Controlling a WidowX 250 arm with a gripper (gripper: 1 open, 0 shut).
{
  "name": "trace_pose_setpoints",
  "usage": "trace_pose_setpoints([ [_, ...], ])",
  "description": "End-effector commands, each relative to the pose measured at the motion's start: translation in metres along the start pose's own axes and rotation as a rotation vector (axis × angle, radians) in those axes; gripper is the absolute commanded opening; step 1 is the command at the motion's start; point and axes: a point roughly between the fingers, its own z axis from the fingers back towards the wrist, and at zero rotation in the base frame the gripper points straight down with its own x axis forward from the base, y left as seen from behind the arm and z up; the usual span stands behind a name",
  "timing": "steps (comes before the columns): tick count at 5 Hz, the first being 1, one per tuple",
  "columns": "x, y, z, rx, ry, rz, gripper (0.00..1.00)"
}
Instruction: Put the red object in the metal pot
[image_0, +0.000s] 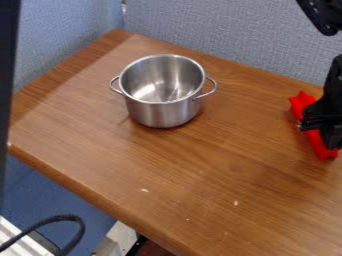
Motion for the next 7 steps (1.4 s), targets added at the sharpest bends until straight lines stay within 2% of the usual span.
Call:
trace_pose_setpoints([
  [1,0.004,0.029,-0.039,0.113,0.045,0.015,0.0],
  [4,0.022,0.05,-0.02,0.11,0.037,0.022,0.0],
  [5,0.033,0.058,-0.021,0.1,0.044,-0.035,0.0],
  [6,0.036,0.063,-0.025,0.102,0.059,-0.061,0.0],
  [7,0.039,0.061,-0.031,0.105,0.067,-0.055,0.0],
])
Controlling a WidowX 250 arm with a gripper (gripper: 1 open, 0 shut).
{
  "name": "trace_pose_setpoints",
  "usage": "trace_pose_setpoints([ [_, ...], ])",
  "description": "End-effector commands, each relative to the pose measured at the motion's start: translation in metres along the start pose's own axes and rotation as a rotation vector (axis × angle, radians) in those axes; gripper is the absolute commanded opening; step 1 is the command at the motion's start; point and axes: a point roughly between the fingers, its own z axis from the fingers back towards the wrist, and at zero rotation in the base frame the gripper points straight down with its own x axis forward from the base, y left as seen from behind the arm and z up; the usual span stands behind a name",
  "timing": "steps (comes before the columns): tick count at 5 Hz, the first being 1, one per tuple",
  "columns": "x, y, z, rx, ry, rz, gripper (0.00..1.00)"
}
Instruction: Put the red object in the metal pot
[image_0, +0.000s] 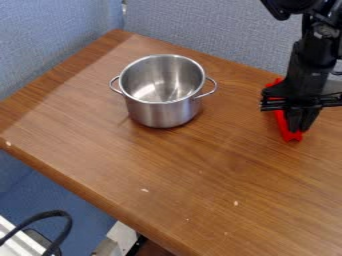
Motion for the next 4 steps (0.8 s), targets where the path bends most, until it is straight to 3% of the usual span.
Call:
trace_pose_setpoints([
  [1,0.002,0.026,-0.034,0.09,0.069,0.033,0.0],
  [4,0.011,0.023,-0.048,0.103,0.093,0.067,0.0],
])
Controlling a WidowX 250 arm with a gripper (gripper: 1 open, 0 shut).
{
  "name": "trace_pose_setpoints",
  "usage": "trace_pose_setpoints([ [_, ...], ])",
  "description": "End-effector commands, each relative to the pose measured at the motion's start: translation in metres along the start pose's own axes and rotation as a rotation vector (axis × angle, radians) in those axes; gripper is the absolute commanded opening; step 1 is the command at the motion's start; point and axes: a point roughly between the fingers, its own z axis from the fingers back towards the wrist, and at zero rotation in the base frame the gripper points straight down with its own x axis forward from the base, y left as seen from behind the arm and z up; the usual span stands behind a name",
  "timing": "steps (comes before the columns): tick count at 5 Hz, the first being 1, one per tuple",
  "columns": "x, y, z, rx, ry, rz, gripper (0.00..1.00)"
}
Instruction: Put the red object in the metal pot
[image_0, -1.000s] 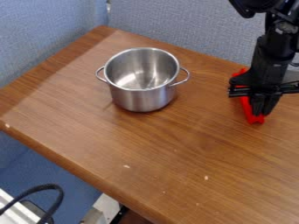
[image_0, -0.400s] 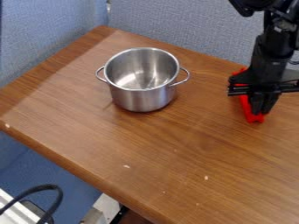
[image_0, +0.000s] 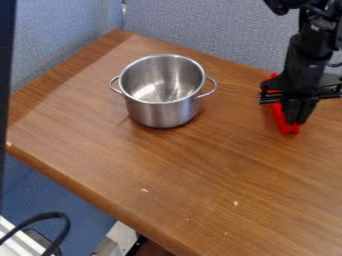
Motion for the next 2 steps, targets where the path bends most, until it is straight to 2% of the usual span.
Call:
trace_pose_setpoints([
  [1,-0.0017,0.026,-0.0478,0.11,0.087,0.043,0.0],
  [2,0.0002,0.0253,-0.0502,0.111,0.09,0.053,0.0],
])
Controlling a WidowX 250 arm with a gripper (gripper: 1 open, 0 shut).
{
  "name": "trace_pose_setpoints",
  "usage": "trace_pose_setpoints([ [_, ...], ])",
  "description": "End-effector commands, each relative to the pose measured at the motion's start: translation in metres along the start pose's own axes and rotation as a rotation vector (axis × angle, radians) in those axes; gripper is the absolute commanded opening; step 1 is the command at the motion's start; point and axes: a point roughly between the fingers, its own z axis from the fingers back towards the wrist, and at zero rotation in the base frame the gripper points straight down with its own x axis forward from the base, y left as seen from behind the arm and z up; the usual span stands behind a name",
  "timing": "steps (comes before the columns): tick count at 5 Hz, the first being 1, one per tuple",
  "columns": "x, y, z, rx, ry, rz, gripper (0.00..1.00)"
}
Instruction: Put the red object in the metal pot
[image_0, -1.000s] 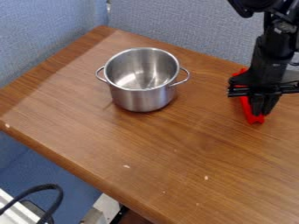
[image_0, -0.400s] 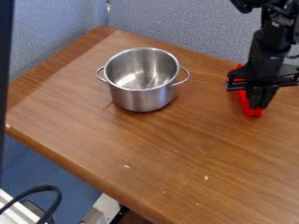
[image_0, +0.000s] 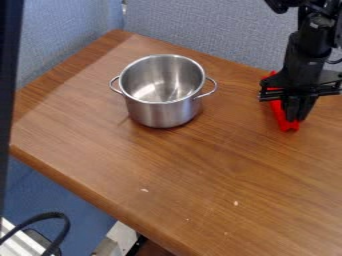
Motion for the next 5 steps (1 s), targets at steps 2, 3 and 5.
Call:
trace_pose_setpoints([
  [2,-0.001,0.021,-0.052,0.11,0.094,0.065,0.0],
  [3,-0.001,0.016,-0.052,0.107,0.102,0.072,0.0],
  [5,-0.003,0.006,-0.042,0.108,0.142,0.046,0.0],
])
